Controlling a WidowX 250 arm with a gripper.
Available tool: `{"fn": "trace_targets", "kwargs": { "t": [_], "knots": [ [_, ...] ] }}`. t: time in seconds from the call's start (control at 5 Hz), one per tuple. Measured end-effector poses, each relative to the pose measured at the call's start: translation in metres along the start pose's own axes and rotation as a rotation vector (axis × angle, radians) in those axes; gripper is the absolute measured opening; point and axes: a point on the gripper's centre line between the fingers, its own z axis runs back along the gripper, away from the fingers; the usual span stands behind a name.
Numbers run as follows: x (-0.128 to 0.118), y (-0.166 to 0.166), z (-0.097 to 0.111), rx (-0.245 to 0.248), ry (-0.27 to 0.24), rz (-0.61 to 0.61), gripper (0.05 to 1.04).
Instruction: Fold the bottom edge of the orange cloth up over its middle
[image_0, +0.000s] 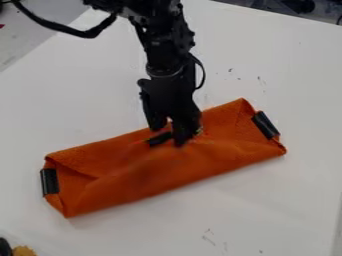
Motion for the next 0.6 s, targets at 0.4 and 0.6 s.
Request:
{"fn": "trace_targets", "kwargs": {
  "t": [0.4, 0.6],
  "knots": [
    [0.0097, 0.0124, 0.0084, 0.067, -0.013, -0.071, 1.005],
    [0.0083, 0.0121, 0.0094, 0.063, 0.002, -0.066, 1.0]
  ]
}}
